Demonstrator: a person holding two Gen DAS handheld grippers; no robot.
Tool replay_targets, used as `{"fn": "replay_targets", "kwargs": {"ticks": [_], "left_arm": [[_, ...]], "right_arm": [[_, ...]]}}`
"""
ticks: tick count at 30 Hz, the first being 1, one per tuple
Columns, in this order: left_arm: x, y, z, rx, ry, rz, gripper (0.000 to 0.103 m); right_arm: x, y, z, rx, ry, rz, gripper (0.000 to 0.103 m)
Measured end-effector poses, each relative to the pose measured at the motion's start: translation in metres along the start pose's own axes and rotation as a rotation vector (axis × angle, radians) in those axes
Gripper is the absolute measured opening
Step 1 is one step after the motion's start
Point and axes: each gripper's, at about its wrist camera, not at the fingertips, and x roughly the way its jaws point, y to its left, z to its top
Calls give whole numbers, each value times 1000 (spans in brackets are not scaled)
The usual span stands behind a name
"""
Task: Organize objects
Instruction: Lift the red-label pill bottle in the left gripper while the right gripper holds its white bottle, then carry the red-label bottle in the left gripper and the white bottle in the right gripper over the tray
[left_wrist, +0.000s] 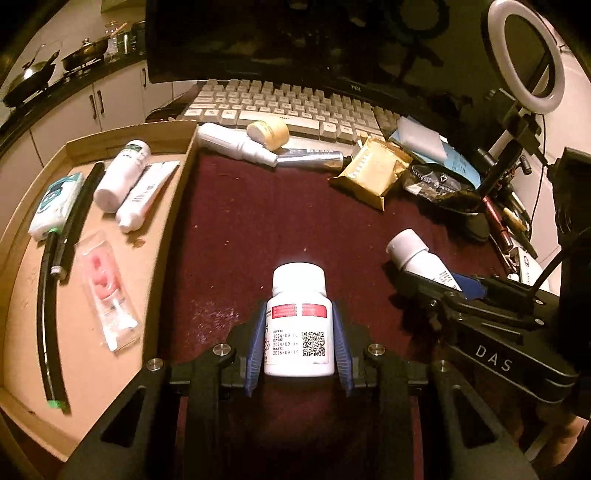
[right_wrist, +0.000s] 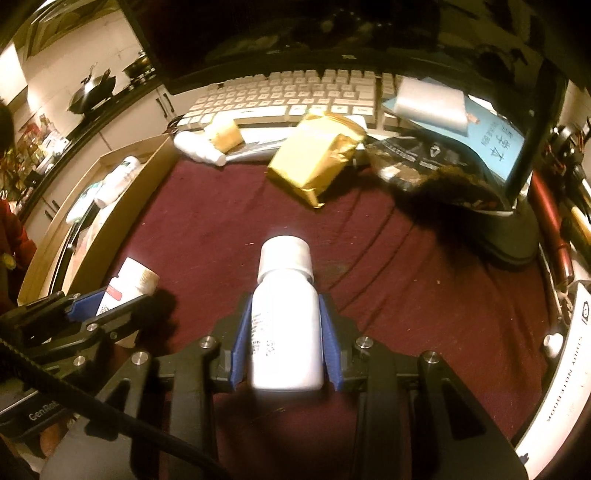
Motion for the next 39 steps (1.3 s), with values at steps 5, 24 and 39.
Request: {"fn": "replay_targets", "kwargs": {"ticks": [5,24,39], "left_arm": [[-13,7,-7,-7,-15,-30,29],[-34,24,-7,-58,-64,-77,29],[-82,53,-2,-128,-150,-63,29]], "right_arm": [[-4,17,-3,-5,-14,8,32],[-13,36,-1,0,-42,14,32],[-30,74,11,-55,-133,148,32]]}}
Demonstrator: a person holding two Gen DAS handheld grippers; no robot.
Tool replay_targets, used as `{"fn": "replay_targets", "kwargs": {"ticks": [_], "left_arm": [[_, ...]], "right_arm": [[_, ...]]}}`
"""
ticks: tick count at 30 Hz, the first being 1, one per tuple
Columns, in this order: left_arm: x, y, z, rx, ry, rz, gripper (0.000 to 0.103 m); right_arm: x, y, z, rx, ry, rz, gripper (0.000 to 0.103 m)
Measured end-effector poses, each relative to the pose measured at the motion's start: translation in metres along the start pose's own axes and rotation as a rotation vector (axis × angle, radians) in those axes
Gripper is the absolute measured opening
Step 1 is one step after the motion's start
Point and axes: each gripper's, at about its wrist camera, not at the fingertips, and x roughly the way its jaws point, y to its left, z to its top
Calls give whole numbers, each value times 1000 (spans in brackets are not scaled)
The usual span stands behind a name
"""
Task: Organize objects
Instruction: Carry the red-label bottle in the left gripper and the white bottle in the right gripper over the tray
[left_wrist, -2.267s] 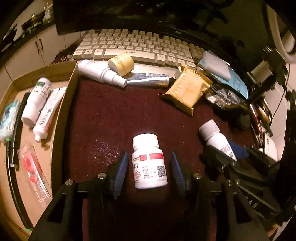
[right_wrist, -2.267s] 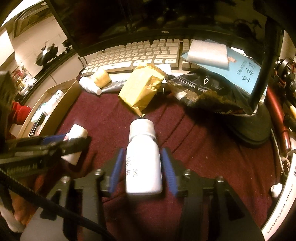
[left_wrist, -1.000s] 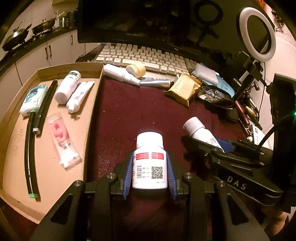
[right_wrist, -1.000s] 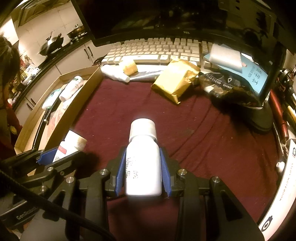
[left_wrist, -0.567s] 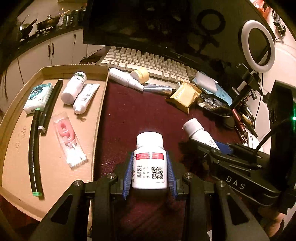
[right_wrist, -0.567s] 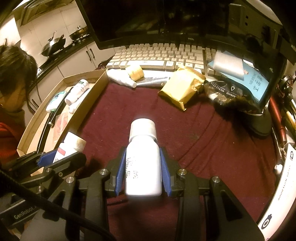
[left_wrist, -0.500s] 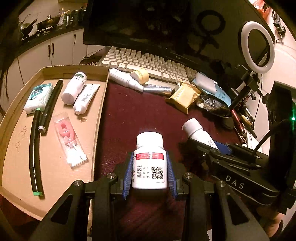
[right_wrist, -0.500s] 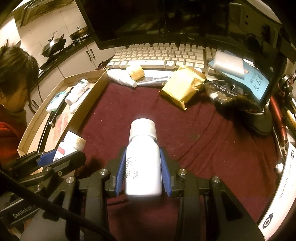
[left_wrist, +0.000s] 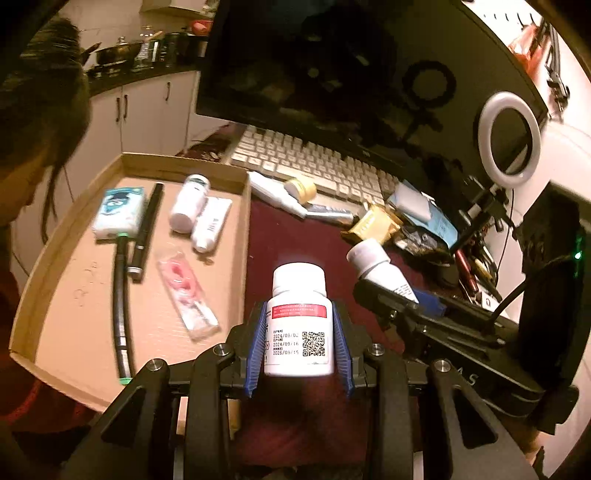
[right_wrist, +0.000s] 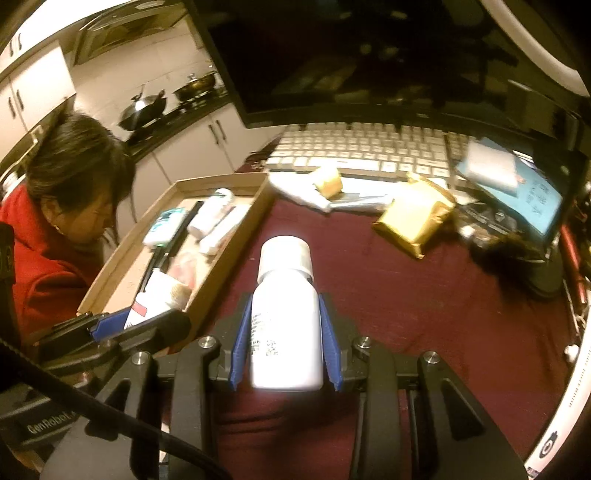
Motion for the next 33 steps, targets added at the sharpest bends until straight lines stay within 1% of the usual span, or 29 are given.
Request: {"fn": "replay_targets", "kwargs": {"ticks": [6,12,16,21,26,27,33], "left_arm": [[-13,17,7,-45,-24,14,29],[-22,31,14,-66,-43,36,29],[-28,43,19,-79,-52,63,29],[-44,63,24,-96,-77,116,29],[-47,85,24,-125,-63,168,30],[-46,89,24,-130,-58,185,30],[-33,105,24,-156,-29,228,29]], "right_arm": [[8,15,6,-27,5,52,32],[19,32,17,-53,7,94,32],[26,46,22,-75,6,121,32],[38,57,28,-86,14,155,32],[52,65,33,-92,28,194,32],[55,68,34,-97,32,201,32],[76,80,34,-131,72,227,32]]}}
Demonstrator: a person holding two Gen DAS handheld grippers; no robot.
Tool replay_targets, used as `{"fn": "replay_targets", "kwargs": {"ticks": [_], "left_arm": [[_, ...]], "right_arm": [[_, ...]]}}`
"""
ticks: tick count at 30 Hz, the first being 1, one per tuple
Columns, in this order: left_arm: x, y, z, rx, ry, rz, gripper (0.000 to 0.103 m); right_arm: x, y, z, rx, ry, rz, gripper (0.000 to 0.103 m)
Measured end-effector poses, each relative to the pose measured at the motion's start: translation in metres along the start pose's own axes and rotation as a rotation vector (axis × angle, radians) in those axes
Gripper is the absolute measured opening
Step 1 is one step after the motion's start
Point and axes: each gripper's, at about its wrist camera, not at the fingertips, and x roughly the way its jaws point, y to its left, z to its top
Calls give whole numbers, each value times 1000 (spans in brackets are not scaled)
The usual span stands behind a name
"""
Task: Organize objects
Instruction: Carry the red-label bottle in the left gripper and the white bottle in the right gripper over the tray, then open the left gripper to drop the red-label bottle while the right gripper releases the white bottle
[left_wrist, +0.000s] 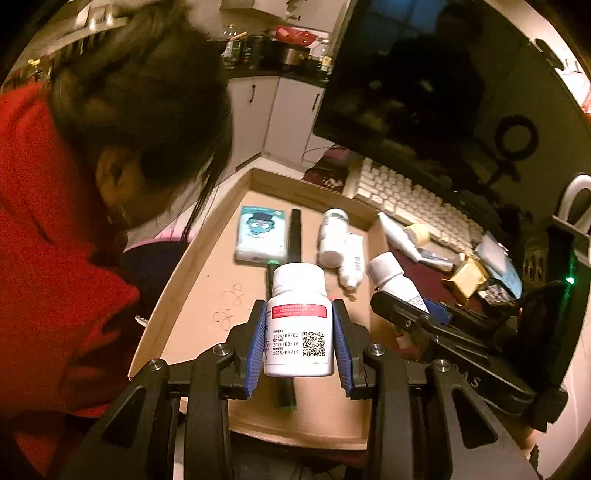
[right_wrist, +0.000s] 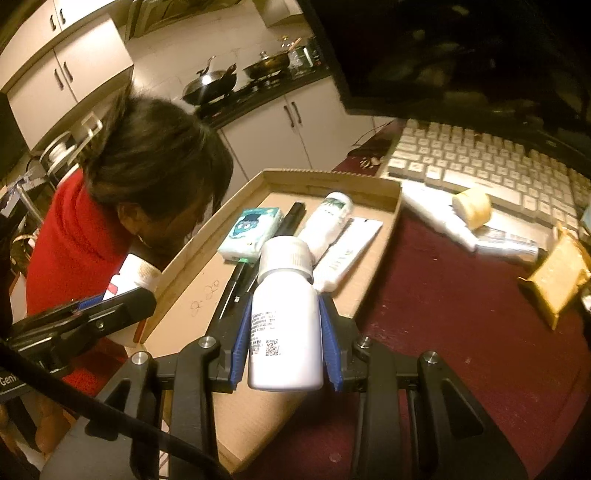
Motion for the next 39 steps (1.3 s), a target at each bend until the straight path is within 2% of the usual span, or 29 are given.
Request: {"fn": "replay_targets", "kwargs": {"ticks": [10,15,18,26,32,33,37,39], "left_arm": [[22,13,2,-8,49,53,30],[34,18,0,-15,77,54,29],[40,22,-2,-25,92,46,29],[55,28,-9,-38,138,48,29],[48,23,-13,-28,82,38,31],[47,23,-13,-27,80,34,31],[40,24,-13,-45,80,4,32],[29,24,-13,-59,53,-16,33]], "right_arm": [[13,19,-18,-37,73,51,33],[18,35,-32,-92,107,16,32],[22,38,-37,-96,125,23,32],[24,40,-40,-108,123,-27,33],[21,41,-42,-116,113,-52,33],[20,39,-42,-107,109,-47,34],[5,34,-41,-73,75,-17,51],[-7,31,-40,-62,39,-16,53]]}}
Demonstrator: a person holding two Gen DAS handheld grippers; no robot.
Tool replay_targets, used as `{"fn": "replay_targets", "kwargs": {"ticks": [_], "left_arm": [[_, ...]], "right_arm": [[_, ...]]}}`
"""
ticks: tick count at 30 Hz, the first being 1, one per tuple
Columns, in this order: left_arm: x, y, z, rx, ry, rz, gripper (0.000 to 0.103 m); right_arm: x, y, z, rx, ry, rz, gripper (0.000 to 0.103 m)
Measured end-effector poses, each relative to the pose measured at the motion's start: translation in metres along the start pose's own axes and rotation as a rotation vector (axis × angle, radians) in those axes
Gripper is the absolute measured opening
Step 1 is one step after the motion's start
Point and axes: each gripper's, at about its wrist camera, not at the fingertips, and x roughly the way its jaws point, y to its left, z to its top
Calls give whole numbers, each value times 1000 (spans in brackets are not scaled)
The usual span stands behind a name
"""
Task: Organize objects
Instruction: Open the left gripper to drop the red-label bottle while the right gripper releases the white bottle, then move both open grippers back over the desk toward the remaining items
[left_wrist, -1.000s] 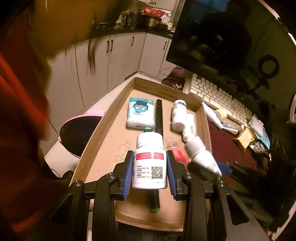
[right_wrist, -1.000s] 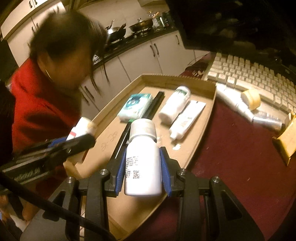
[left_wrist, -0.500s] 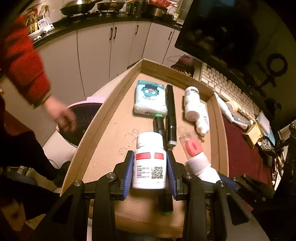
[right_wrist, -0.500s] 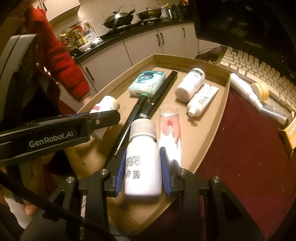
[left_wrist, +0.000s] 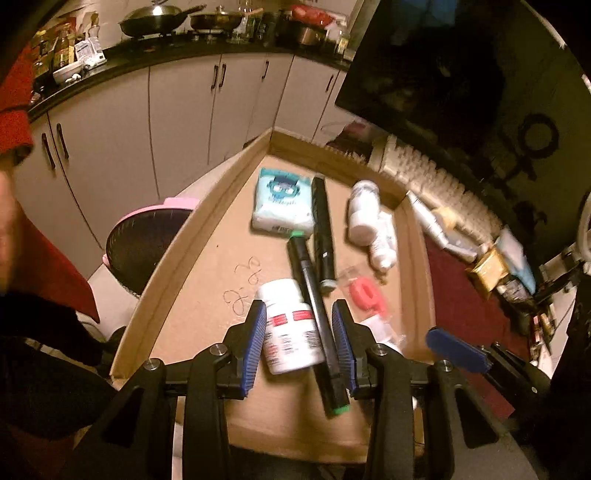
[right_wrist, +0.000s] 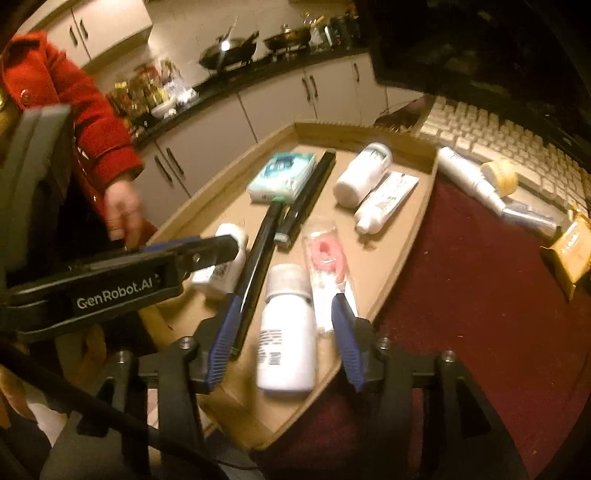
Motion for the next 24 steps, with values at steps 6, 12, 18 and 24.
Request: {"fn": "replay_targets", "kwargs": {"ticks": [6,12,18,24], "left_arm": [[-30,-1,-4,-51,-65,-54,52],[-45,-19,-19,-49,-72,-98,52],[-61,-48,-40,17,-56,-117,52],[-78,-77,-65,79,-56,-124,52]], "right_arm": [[-41,-22,-9,61,-91,-11,61],[-80,-51,-27,151,-158,-48,62],[-116,-72,-50,219,-228,-104,72],[-136,-93,-75,289,-250,-132,72]]}}
